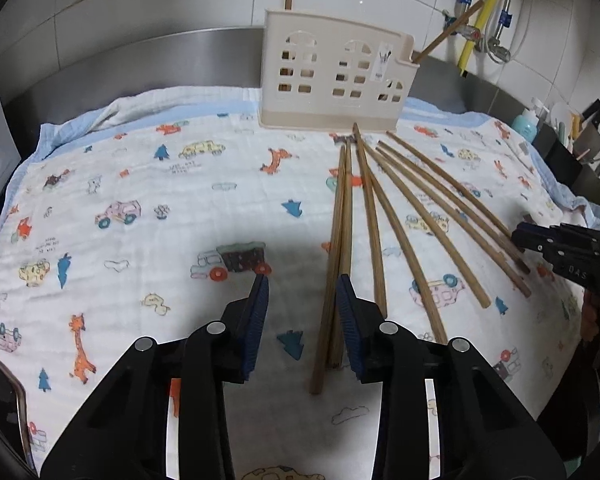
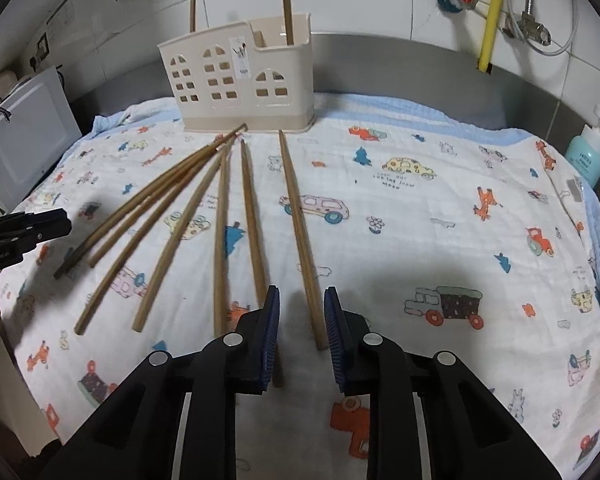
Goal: Organize utensils
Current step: 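Lower both tools to the chopstick pile and grasp one chopstick each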
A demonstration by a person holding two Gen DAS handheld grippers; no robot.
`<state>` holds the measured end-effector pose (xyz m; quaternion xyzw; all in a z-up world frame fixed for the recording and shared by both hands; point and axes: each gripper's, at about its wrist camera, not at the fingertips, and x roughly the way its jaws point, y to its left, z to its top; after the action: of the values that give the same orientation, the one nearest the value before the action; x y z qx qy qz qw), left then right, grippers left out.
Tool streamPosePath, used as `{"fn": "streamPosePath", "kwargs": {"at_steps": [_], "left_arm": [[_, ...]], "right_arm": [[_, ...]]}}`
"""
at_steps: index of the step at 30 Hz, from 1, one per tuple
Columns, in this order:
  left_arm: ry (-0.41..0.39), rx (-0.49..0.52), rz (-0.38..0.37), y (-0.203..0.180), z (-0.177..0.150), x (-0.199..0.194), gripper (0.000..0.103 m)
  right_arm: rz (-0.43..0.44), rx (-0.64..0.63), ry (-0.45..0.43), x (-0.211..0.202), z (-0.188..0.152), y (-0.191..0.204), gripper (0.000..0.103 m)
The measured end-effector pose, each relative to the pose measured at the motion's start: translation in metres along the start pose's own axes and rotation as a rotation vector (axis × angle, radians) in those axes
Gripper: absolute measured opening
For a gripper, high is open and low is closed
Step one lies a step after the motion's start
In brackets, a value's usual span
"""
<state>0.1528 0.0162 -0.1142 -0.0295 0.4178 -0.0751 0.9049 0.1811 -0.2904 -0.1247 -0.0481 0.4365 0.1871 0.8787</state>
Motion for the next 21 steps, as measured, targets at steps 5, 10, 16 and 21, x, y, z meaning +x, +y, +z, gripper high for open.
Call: {"fn": "streamPosePath", "kwargs": {"at_steps": [5, 10, 16, 21], "left_arm": [[0.017, 0.018, -0.014, -0.004, -0.002, 0.007, 0.024], [0.026, 0.031, -0.021, -0.007, -0.002, 0.012, 0.019], [0.038, 0.061, -0.009, -0.011, 0.000, 0.020, 0.019], [0.043, 0.095, 0.008, -0.013, 0.002, 0.024, 0.019]], "right_arm": [[0.003, -0.006, 0.017, 0.007, 0.000, -0.001, 0.017], [0.005, -0.011, 0.017, 0.010, 0.000, -0.001, 0.016], [0.001, -0.020, 0.019, 0.011, 0.000, 0.000, 0.016], [-0.012, -0.040, 0.019, 0.012, 0.001, 0.002, 0.016]]}}
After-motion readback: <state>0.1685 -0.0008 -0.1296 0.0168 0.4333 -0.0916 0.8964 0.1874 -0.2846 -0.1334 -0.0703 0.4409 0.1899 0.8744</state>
